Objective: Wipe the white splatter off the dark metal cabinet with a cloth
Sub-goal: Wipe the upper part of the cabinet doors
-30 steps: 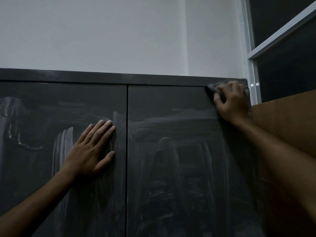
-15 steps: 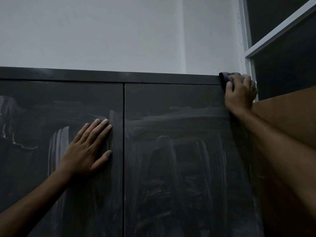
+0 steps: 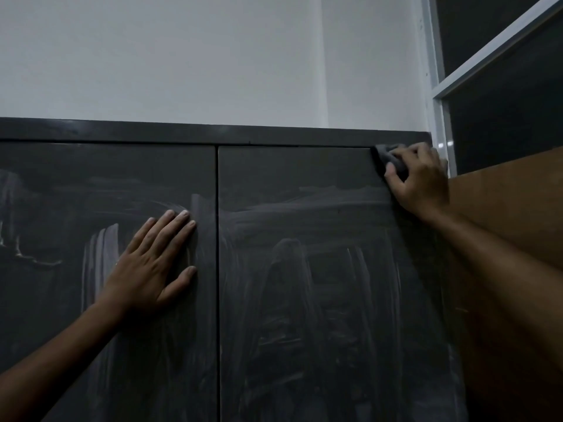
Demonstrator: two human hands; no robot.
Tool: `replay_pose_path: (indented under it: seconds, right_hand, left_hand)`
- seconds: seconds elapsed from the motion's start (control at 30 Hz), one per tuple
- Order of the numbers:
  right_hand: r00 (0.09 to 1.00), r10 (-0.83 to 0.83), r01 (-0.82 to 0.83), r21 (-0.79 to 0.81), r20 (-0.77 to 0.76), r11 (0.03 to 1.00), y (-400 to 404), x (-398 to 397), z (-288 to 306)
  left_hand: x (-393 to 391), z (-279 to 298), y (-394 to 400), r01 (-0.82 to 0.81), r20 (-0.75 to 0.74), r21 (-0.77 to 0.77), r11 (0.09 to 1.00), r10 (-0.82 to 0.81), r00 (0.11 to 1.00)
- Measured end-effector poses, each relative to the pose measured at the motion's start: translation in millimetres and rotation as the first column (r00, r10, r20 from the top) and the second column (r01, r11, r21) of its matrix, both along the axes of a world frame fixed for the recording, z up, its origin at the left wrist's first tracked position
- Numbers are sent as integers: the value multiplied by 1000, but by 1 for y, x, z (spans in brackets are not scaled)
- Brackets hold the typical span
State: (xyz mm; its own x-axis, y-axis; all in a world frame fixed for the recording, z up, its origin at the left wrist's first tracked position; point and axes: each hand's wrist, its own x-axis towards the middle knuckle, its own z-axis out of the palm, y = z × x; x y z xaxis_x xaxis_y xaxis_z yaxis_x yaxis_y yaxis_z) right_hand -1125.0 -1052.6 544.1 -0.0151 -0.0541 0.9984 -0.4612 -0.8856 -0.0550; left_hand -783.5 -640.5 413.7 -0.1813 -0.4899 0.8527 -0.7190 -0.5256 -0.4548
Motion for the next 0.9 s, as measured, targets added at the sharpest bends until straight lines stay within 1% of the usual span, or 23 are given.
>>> replay_pose_path:
  seconds: [0.03,0.07,0.13,0.17,0.2,0.23,0.27,0.33,0.4,0.43,0.47,0.53,0.57,0.6,0.63,0.67,0.73,0.77,0.8,0.83,0.9]
  right_hand:
    - [1000,-22,22,-6,-18,1000,-7,-6,-4]
    - [999,-37,36,39,12,999,-13,-10,-1]
    - [987,-44,8,228,154,974,-16,-14,23]
    - [978,-48,-15,297,202,955,-14,-13,35]
    - [975,-47,-26,323,218,946,-10,-10,42]
    - [977,-37,-29,304,209,952,-3,-4,42]
    - [983,-11,-36,251,181,967,1,1,36]
    - [998,24,-30,90,64,996,3,3,11]
    - [998,-35,35,9,-62,999,-10,-8,-8]
    - [996,-64,65,19,-66,998,-17,-14,-6]
    - [997,-76,78,74,-21,994,-21,-17,2]
    - [991,-73,45,231,114,972,-17,-15,19]
    - [986,-65,22,270,151,963,-10,-9,22]
    - [987,-58,19,256,149,967,-3,-1,18]
    - [992,-37,12,200,119,980,3,6,8]
    - [998,-20,13,112,58,994,4,8,-6]
    - [992,-78,72,-61,-99,996,-3,2,-32]
    - [982,-124,110,-100,-139,989,-12,-4,-36]
    - [983,-141,132,-75,-119,988,-17,-8,-32]
    - [990,-135,135,7,-36,991,-19,-8,-22]
    - [980,-119,83,216,161,973,-13,-2,1]
  left_hand:
    - [0,0,0,4,1,-1,1000,-4,1000]
    - [1,0,0,6,2,-6,1000,-6,1000]
    - [0,-1,-1,9,9,-16,1000,-9,1000]
    - [0,-1,-1,11,13,-18,1000,-11,1000]
    - [0,-1,-1,11,16,-18,1000,-10,1000]
    - [0,-1,-1,9,16,-14,1000,-9,1000]
    - [-1,-1,0,9,15,-13,1000,-9,1000]
    - [-1,-1,0,11,12,-12,1000,-11,1000]
    - [1,-1,-1,9,12,-9,1000,-8,1000]
    - [1,-1,0,8,13,-10,1000,-8,1000]
    - [2,-1,-1,6,14,-12,1000,-6,1000]
    - [2,-1,-1,-1,19,-13,1000,1,1000]
    - [2,-1,-1,-1,20,-13,1000,2,1000]
    - [1,-1,-1,0,20,-14,1000,1,1000]
    - [1,0,0,0,19,-15,1000,0,1000]
    - [1,0,0,0,19,-14,1000,0,1000]
    - [-1,0,-1,6,17,-13,1000,-5,1000]
    - [-1,0,0,10,16,-13,1000,-10,1000]
    - [-1,0,0,13,17,-15,1000,-12,1000]
    - [-2,0,0,12,18,-16,1000,-12,1000]
    - [-2,0,0,7,20,-15,1000,-6,1000]
